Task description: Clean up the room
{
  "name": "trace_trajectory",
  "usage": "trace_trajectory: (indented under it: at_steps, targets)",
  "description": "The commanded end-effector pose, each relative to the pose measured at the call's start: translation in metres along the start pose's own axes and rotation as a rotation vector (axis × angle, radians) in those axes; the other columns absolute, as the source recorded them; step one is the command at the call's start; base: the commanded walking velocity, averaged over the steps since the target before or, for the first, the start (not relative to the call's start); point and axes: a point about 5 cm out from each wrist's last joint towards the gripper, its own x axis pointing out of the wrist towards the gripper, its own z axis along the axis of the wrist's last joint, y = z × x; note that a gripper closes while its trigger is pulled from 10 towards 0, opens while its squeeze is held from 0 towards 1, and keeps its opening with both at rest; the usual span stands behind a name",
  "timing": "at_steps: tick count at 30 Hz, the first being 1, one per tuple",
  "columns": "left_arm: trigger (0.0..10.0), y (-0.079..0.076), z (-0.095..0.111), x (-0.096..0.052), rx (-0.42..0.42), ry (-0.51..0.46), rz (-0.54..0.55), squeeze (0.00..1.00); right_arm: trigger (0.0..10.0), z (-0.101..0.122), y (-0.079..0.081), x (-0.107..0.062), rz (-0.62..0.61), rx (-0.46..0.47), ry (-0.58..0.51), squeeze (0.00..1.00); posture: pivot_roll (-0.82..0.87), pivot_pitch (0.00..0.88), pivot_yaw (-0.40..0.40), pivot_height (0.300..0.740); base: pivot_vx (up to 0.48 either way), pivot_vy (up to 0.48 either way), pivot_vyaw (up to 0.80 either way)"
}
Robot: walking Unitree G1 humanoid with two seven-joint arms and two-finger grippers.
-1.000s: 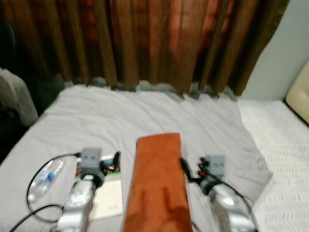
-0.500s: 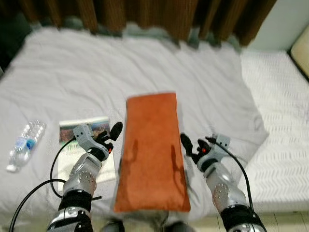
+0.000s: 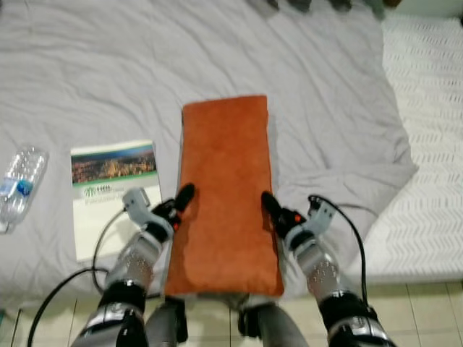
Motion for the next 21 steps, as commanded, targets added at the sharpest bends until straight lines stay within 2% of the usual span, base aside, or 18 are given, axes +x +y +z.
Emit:
trace_trajectory:
  at_steps: [1,2,5,6,7,9,15,18,19,21]
  targets:
    - [10.0,0.007,-0.016,-0.004,-0.056,0.043,0.032,0.00,10.0,-0.018,-0.011,-0.006,-0.041,0.068,0.066,0.00,-0.08,0.601,-0.124,0.740,0.000,0.000,0.00]
    - [10.0,0.003,-0.018,-0.002,-0.089,0.046,0.022,0.00,10.0,-0.021,-0.008,-0.004,-0.033,0.084,0.081,0.00,-0.08,0.606,-0.124,0.740,0.000,0.000,0.00]
    - [10.0,0.001,-0.020,0.000,-0.109,0.050,0.022,0.00,10.0,-0.023,-0.007,-0.003,-0.029,0.093,0.095,0.00,-0.08,0.610,-0.125,0.740,0.000,0.000,0.00]
    - [10.0,0.000,-0.037,0.001,-0.119,0.111,0.062,0.00,10.0,-0.032,-0.003,0.000,-0.027,0.129,0.133,0.00,-0.08,0.629,-0.128,0.740,0.000,0.000,0.00]
    - [10.0,0.000,-0.037,0.001,-0.119,0.111,0.062,0.00,10.0,-0.032,-0.003,0.000,-0.027,0.129,0.133,0.00,-0.08,0.629,-0.128,0.740,0.000,0.000,0.00]
    - [10.0,0.002,-0.050,-0.002,-0.116,0.156,0.118,0.00,10.0,-0.042,-0.003,0.000,-0.044,0.155,0.170,0.00,-0.07,0.634,-0.127,0.740,0.000,0.000,0.00]
    - [10.0,0.003,-0.058,-0.004,-0.146,0.162,0.143,0.00,10.0,-0.060,-0.004,-0.004,-0.080,0.105,0.229,0.00,-0.05,0.639,-0.122,0.740,0.000,0.000,0.00]
    - [10.0,0.002,-0.061,-0.004,-0.143,0.172,0.137,0.00,10.0,-0.064,-0.002,-0.005,-0.080,0.109,0.240,0.00,-0.04,0.636,-0.122,0.740,0.000,0.000,0.00]
    - [0.0,0.002,-0.063,-0.005,-0.143,0.183,0.142,0.00,10.0,-0.069,-0.001,-0.006,-0.084,0.115,0.254,0.00,-0.04,0.635,-0.122,0.740,0.000,0.000,0.00]
    - [0.0,0.003,-0.065,-0.006,-0.142,0.191,0.147,0.00,10.0,-0.073,0.000,-0.007,-0.087,0.119,0.263,0.00,-0.04,0.633,-0.123,0.740,0.000,0.000,0.00]
